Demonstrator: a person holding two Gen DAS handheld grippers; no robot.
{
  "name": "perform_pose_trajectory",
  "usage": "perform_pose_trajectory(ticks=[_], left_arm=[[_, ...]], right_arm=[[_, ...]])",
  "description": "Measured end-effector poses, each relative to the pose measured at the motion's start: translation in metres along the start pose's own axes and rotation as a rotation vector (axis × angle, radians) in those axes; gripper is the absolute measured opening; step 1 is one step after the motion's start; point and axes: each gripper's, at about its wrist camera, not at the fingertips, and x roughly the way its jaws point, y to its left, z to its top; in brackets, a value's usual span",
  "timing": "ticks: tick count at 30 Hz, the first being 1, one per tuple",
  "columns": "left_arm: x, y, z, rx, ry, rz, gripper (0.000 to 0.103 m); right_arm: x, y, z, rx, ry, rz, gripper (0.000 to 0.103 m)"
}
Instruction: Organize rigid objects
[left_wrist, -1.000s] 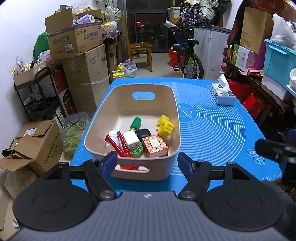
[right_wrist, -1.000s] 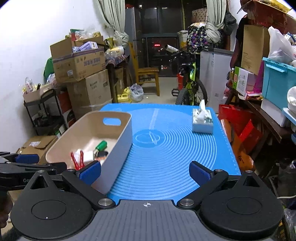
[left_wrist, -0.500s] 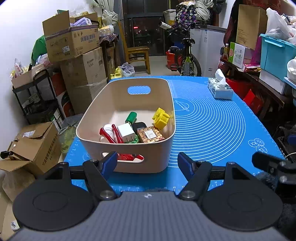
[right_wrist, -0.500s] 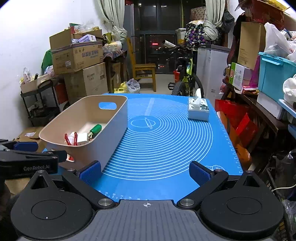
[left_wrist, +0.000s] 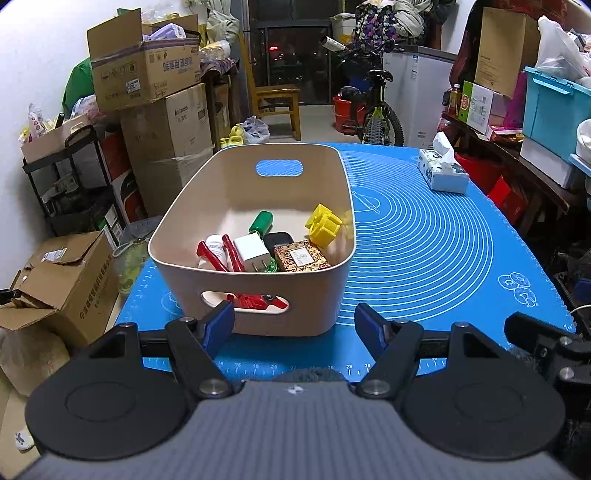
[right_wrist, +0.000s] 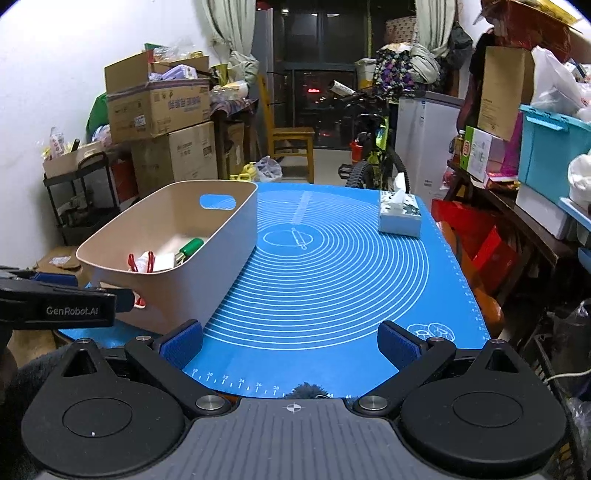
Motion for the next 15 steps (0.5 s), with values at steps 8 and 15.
perform_pose_trajectory(ticks=[8, 15], left_arm=[[0.0037, -0.0022, -0.0017, 0.016, 0.019, -0.008, 0.073], [0.0036, -0.0010, -0.0022, 0.001, 0.018, -0.009, 0.073]], right_arm=[[0.0016, -0.0020, -0.0009, 0.012, 0.000, -0.009, 0.100], [0.0018, -0.0038, -0.0018, 0.019, 0.002, -0.010, 0.100]])
